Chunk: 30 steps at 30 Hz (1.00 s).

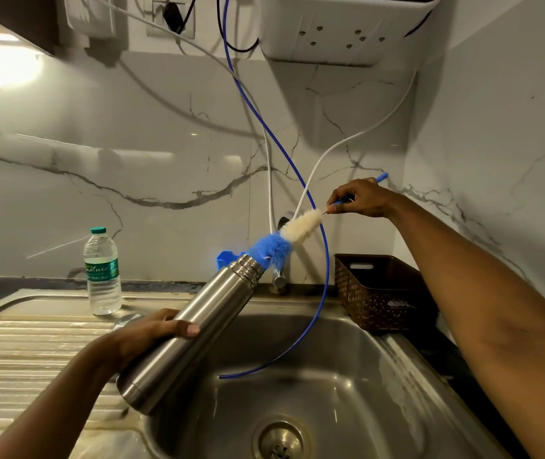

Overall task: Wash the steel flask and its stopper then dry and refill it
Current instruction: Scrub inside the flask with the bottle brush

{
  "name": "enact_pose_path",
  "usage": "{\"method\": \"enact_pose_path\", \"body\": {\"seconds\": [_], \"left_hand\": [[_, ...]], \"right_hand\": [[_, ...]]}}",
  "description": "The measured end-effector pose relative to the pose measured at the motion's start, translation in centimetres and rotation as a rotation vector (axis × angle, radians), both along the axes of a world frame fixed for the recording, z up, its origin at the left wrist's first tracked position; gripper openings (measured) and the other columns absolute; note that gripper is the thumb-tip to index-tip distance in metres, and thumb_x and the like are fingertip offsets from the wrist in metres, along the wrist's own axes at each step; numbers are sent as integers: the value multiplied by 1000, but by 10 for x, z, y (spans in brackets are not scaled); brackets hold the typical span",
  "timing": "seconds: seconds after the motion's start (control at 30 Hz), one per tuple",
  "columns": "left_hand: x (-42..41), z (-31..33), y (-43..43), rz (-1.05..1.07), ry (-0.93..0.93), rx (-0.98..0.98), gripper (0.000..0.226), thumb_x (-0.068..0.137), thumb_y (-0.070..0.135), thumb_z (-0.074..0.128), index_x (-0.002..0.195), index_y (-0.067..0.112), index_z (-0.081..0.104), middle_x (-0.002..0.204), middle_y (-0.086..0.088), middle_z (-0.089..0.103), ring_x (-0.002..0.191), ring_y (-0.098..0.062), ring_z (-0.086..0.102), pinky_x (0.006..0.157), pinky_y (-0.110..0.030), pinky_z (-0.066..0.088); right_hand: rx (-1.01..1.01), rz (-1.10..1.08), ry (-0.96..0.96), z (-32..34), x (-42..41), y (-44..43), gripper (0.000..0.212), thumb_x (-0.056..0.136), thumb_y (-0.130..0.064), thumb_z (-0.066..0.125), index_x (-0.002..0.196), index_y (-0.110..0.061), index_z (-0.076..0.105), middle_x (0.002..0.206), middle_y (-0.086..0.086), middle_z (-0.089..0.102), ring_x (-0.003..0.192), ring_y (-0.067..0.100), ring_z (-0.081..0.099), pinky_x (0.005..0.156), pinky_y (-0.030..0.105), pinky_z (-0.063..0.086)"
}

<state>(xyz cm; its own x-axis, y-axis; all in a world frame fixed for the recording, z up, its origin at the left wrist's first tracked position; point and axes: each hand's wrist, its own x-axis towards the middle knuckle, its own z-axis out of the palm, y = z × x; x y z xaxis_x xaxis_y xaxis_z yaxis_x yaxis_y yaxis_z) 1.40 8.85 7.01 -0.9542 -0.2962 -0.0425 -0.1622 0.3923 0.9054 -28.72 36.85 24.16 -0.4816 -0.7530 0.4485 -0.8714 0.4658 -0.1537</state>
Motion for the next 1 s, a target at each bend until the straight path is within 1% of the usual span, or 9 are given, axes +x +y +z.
{"method": "enact_pose_path", "body": {"seconds": [0.2,0.33,0.4,0.5,0.63,0.73,0.8,0.93,1.0], "left_hand": [[0,-3,-8,-1,-23,64,119,11,66,84,113,14,53,107,-23,66,92,-38,67,78,-44,55],[-4,-9,-15,36,-24,82,118,22,64,87,122,11,51,109,-24,66,96,-42,65,89,-57,51],[-5,-9,-12,65,-7,71,117,17,66,85,117,13,53,106,-23,67,93,-40,67,85,-51,54],[-4,-8,-6,142,31,115,112,14,64,82,111,16,51,102,-22,65,86,-36,67,69,-39,55],[-3,-5,-3,242,115,196,98,41,57,79,122,13,44,104,-22,61,89,-37,64,68,-38,54],[-7,-2,4,303,188,252,64,75,42,71,123,10,44,97,-18,61,85,-34,62,66,-36,51],[-7,1,8,362,225,299,49,83,37,64,119,12,42,92,-15,60,81,-31,61,63,-34,49],[-7,3,8,404,268,404,84,63,50,70,131,12,38,106,-20,59,88,-34,62,67,-39,52],[-6,2,5,402,266,451,81,67,45,71,132,13,35,106,-20,57,86,-33,61,65,-39,51]], "right_hand": [[-18,-30,6,6,-1,9,15,85,-37,63,96,-27,67,95,-3,65,96,17,53,100,50,37],[-67,-86,35,9,-5,29,25,87,-35,62,103,-18,69,97,0,65,94,14,53,97,36,32],[-99,-87,85,4,-2,32,23,88,-34,62,101,-17,69,94,0,65,93,15,53,95,34,25],[-160,-145,177,-2,4,41,23,87,-38,61,99,-19,69,89,1,66,90,20,57,93,37,27],[-147,-324,284,-8,27,55,29,86,-47,58,97,-22,68,86,2,67,85,22,59,83,32,24],[-51,-450,355,-19,61,43,33,86,-54,54,99,-27,68,87,0,68,82,20,58,87,35,32],[13,-517,386,-28,87,27,32,88,-53,52,102,-28,68,88,-1,68,79,19,57,77,32,35],[123,-601,450,-39,117,-22,22,95,-33,53,108,-21,65,91,2,65,74,18,52,67,29,38],[201,-669,492,-37,126,-50,20,95,-21,53,111,-13,61,96,6,63,83,21,58,70,33,43]]}}
